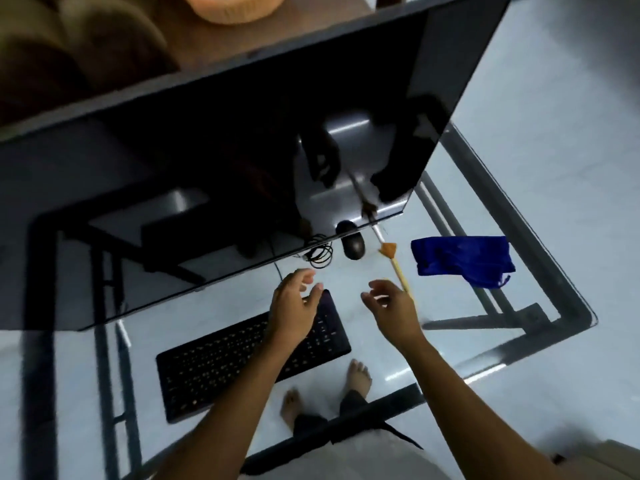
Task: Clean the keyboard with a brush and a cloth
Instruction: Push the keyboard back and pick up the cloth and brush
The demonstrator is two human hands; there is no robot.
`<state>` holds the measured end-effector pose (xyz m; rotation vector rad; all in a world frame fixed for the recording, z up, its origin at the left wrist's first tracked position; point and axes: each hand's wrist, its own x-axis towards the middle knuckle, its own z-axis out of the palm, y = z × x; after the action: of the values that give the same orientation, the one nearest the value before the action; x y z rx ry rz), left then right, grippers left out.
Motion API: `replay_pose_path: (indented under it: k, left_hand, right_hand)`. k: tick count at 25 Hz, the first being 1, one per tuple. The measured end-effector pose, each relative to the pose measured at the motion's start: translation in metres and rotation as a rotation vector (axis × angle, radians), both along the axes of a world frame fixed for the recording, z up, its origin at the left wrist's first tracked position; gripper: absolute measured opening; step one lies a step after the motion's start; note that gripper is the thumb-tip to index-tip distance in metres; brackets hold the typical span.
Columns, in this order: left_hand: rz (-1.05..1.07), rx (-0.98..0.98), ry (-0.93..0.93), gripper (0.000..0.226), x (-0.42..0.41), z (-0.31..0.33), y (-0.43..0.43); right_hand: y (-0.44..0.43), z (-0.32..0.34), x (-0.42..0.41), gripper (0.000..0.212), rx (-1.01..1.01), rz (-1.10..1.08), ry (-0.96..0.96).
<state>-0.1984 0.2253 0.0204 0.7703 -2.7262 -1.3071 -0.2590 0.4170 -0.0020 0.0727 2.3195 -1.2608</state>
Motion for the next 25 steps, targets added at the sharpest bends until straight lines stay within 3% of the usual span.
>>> replay_pose_path:
  k: [5, 7, 9, 11, 14, 25]
  left_hand:
    - [0.261, -0.386, -0.232, 0.05, 0.159, -0.023, -0.087]
    - [0.424, -0.323, -0.405, 0.066, 0.211, -0.029, -0.102]
    - [0.528, -0.142, -0.501, 0.08, 0.245, -0.035, -0.108]
    - [0.502, -0.018, -0.448, 0.088, 0.266, -0.041, -0.112]
    - [0.417, 0.018, -0.357, 0.093, 0.276, -0.05, -0.122]
    - [0.568, 0.05, -0.22, 0.062, 0.231, -0.05, -0.212]
  right_hand:
    - [-0.037, -0.03, 0.072, 0.04, 0.166, 0.067, -0.055]
    - [-0.046, -0.035, 0.092, 0.035, 0.207, 0.069, -0.015]
    - [-0.05, -0.032, 0.102, 0.032, 0.183, 0.052, 0.008]
    - [-0.055, -0.027, 0.103, 0.032, 0.183, 0.03, 0.011]
    - [-0.064, -0.025, 0.099, 0.038, 0.222, 0.002, -0.015]
    - [-0.151, -0.024, 0.058, 0.04, 0.104, -0.082, -0.05]
